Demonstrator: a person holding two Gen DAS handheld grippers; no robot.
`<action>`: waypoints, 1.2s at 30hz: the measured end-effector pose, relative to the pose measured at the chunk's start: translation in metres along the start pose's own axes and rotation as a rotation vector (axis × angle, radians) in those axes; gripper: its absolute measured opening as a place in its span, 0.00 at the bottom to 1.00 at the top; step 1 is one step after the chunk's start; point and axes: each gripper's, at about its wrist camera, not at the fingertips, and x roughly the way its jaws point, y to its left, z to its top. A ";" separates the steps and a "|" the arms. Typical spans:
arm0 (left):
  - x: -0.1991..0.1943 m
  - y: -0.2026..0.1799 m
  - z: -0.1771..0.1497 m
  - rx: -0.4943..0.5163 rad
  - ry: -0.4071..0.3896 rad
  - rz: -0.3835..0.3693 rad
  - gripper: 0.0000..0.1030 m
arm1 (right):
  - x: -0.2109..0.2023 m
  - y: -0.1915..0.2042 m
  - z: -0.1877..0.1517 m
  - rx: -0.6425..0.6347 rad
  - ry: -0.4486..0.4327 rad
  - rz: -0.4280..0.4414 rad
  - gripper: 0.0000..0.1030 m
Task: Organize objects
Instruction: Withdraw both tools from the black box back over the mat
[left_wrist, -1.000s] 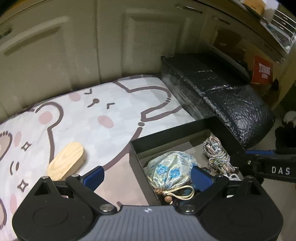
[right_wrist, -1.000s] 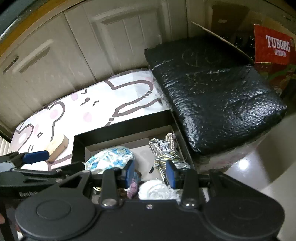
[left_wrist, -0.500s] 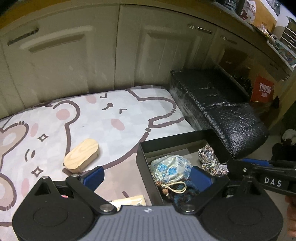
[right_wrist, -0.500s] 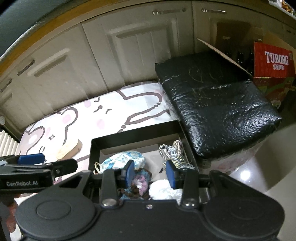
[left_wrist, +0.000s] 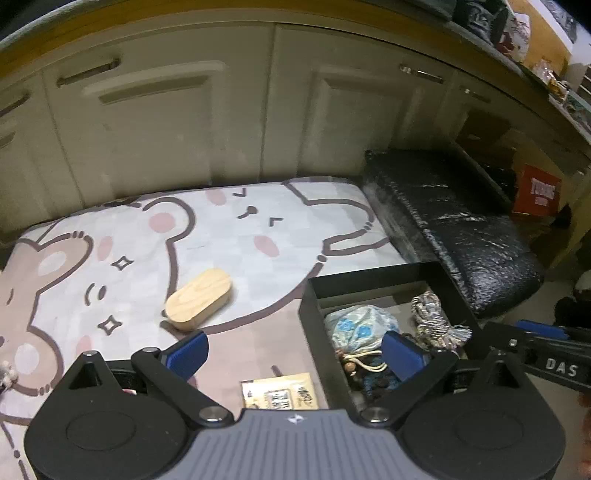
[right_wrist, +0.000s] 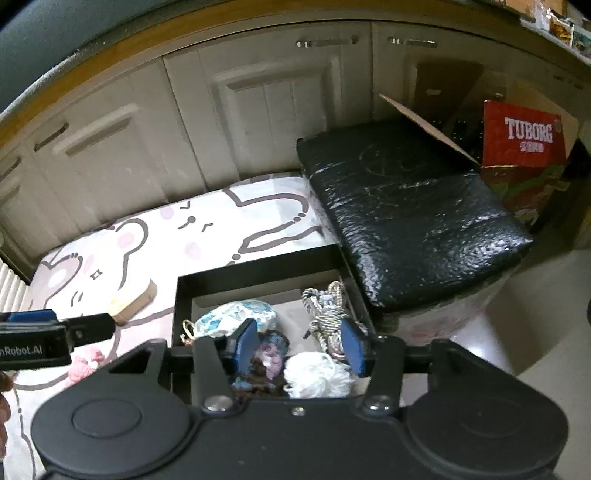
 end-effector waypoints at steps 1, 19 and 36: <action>-0.001 0.001 -0.001 -0.006 -0.001 0.003 0.97 | -0.002 -0.001 0.000 0.003 -0.003 0.001 0.55; 0.003 0.019 -0.009 -0.033 0.015 0.080 1.00 | -0.010 0.003 -0.005 -0.029 -0.053 -0.080 1.00; -0.006 0.054 -0.013 -0.088 0.009 0.130 1.00 | 0.010 0.022 -0.008 -0.018 -0.050 -0.087 1.00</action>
